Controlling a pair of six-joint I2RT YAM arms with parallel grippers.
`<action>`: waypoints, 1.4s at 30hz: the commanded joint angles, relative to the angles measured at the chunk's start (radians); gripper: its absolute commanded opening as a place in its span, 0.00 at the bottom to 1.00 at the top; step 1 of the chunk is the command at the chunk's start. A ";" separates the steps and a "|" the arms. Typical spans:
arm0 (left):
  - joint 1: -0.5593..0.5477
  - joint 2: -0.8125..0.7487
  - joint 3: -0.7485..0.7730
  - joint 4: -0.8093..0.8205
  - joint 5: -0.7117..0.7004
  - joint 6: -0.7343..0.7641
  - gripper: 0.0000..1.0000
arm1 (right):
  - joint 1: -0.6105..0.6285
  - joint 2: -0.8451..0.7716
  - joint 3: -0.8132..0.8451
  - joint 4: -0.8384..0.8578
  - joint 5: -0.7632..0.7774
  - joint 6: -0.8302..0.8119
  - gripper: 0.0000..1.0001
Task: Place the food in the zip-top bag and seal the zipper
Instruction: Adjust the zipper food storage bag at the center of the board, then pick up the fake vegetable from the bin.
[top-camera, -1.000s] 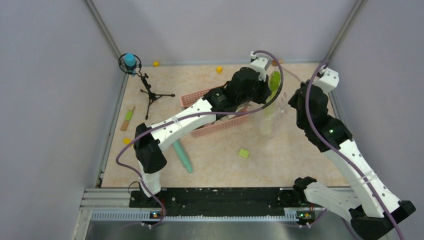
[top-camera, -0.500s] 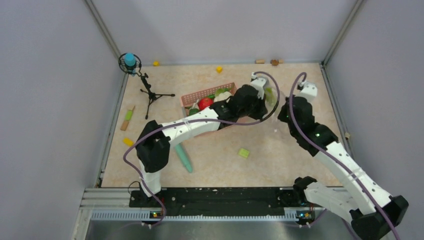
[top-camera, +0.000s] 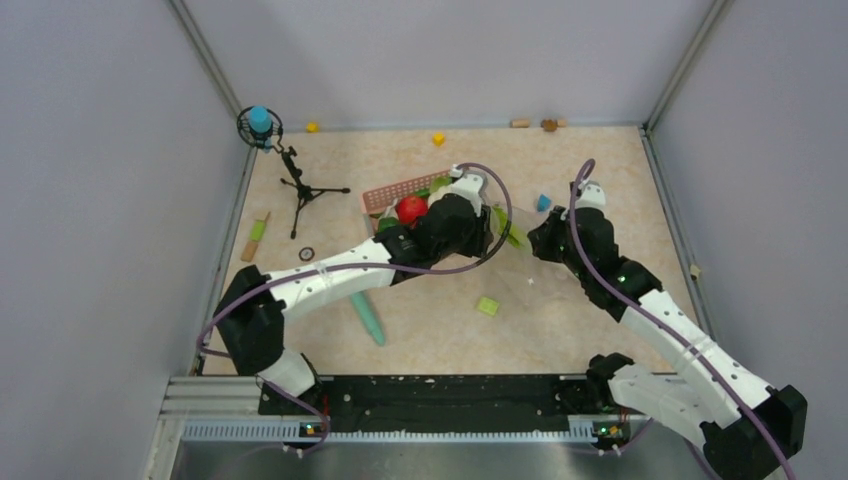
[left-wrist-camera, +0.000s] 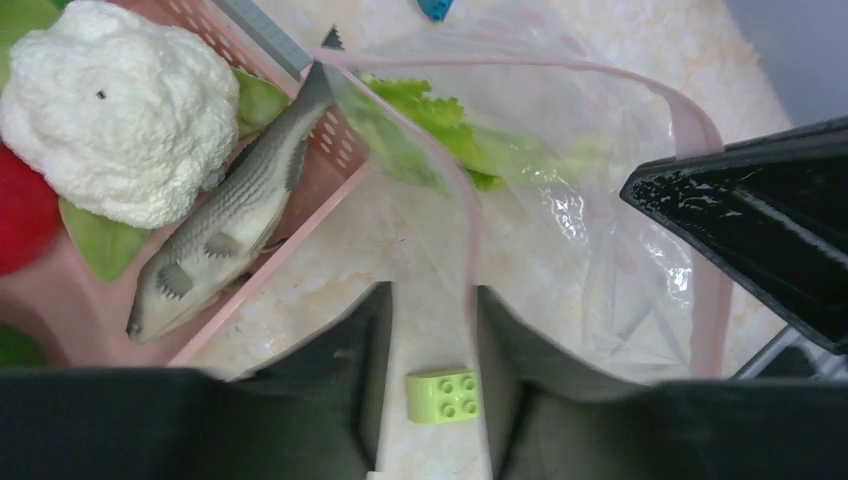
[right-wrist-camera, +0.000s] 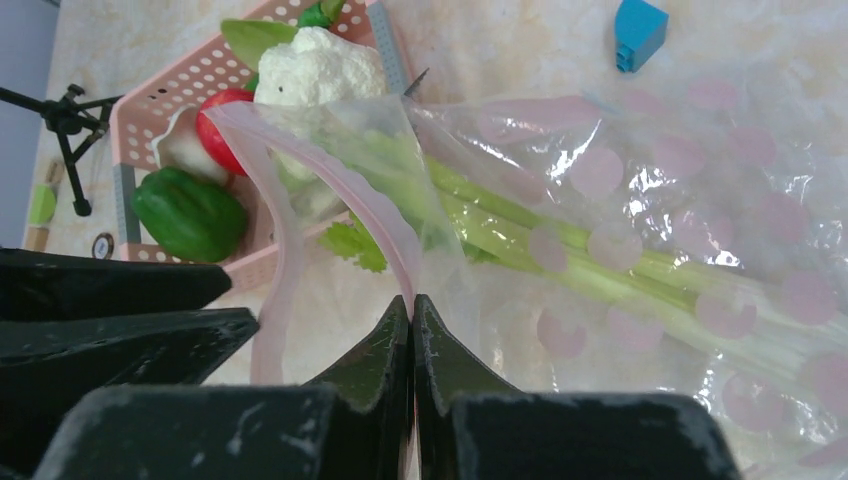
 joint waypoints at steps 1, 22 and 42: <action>0.004 -0.111 -0.054 0.030 -0.055 0.014 0.57 | -0.008 -0.042 0.004 0.060 0.053 0.015 0.00; 0.407 -0.215 -0.203 -0.085 -0.072 -0.089 0.97 | -0.009 -0.028 0.007 0.072 0.314 -0.042 0.00; 0.442 -0.050 -0.152 -0.088 -0.093 -0.087 0.95 | -0.008 0.013 0.003 0.042 0.342 -0.053 0.00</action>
